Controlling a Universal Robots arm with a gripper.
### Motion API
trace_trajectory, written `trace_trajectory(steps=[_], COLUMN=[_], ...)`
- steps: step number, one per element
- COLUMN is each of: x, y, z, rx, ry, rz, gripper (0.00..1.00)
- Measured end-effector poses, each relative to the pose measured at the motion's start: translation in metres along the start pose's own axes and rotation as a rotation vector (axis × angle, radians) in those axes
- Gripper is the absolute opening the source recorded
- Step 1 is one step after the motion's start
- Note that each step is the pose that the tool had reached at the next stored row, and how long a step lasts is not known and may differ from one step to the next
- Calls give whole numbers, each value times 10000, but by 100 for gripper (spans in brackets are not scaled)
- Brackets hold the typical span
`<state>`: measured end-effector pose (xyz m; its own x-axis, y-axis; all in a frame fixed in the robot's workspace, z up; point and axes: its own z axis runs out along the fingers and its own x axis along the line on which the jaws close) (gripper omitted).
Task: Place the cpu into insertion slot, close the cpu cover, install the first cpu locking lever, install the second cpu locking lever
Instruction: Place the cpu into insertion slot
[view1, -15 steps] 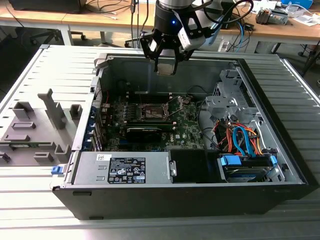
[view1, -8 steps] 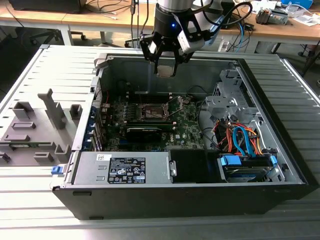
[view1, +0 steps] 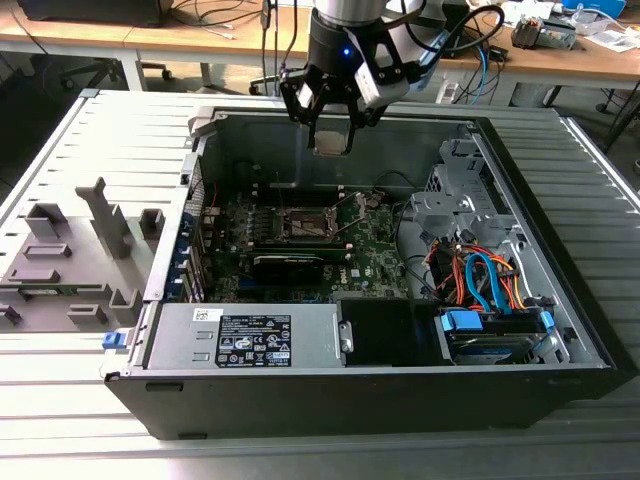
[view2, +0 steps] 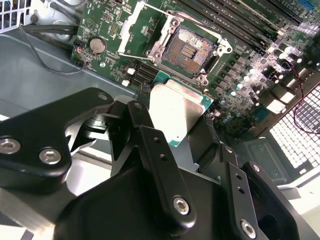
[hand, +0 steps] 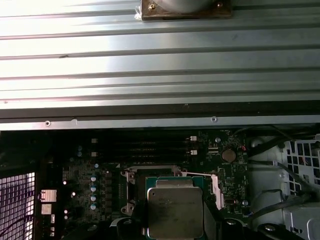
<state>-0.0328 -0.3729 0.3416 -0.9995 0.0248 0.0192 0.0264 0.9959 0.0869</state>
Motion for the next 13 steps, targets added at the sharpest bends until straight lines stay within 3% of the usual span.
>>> trace_trajectory(steps=[10,12,13], x=[-1,-2,-2], y=[-2,-9,-9], z=[27,101,102], rx=[1,0,1], ry=[0,1,1], rz=[0,0,0], gripper=[54,54,54])
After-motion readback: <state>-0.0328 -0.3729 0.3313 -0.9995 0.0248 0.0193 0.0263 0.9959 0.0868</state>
